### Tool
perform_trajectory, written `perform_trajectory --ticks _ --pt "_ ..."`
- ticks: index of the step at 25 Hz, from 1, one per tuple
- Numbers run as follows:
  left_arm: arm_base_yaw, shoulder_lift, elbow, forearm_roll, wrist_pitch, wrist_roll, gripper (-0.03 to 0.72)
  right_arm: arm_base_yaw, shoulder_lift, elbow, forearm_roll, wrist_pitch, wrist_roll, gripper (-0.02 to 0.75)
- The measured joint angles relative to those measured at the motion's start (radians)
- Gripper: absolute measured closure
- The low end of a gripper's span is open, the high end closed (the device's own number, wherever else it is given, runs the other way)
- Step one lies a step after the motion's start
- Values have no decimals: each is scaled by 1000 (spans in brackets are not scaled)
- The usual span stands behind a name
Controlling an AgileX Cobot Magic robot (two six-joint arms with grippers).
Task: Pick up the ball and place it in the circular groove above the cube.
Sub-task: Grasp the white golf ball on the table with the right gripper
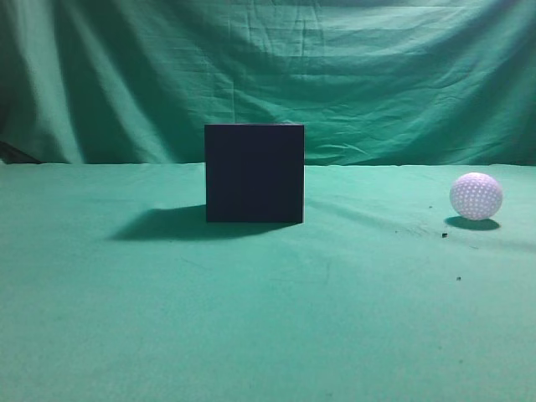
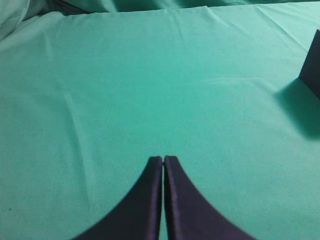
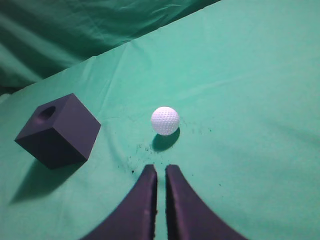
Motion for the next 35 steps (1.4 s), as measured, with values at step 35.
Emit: perform_trajectory --ticks 35 --pt "0 0 0 0 0 0 688 0 38 -107 6 -376 -231 738"
